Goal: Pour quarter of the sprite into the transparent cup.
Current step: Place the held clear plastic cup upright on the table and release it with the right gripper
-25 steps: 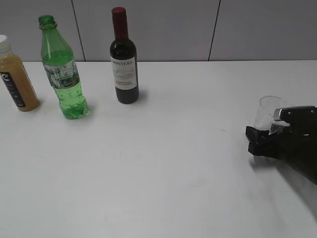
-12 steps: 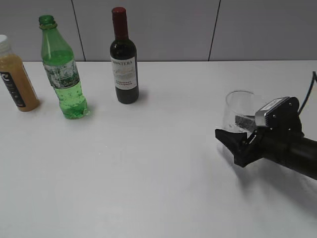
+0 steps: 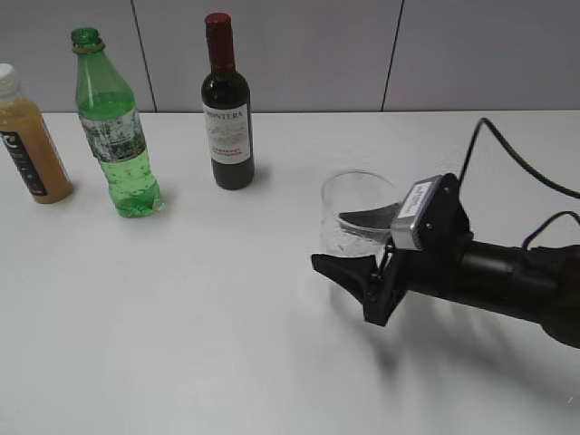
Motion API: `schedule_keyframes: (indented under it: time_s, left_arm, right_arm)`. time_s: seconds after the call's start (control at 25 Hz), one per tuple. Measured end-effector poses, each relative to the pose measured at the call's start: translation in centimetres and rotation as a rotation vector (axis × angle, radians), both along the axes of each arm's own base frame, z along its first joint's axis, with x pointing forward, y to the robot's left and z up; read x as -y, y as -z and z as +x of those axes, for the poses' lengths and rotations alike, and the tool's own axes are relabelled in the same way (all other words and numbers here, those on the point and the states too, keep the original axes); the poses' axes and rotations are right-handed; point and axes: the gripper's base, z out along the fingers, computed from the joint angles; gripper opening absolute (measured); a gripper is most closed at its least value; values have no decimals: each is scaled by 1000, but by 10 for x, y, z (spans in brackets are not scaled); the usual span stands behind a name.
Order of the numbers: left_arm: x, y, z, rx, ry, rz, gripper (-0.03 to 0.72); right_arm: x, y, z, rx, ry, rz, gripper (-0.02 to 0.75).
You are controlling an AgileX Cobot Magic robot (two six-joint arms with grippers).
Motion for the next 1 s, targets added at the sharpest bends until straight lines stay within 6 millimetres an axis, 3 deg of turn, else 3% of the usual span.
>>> schedule_keyframes:
  time_s: [0.2, 0.4, 0.76, 1.0]
  left_arm:
    - [0, 0, 0, 0, 0, 0, 589]
    - [0, 0, 0, 0, 0, 0, 589]
    - [0, 0, 0, 0, 0, 0, 589]
    - [0, 0, 0, 0, 0, 0, 589]
  right_arm:
    - [-42, -11, 6, 41, -124, 28, 531]
    - [-71, -1, 12, 14, -277, 15, 531]
    - [-94, 18, 36, -28, -372, 23, 530]
    - [-102, 34, 43, -47, -398, 10, 530]
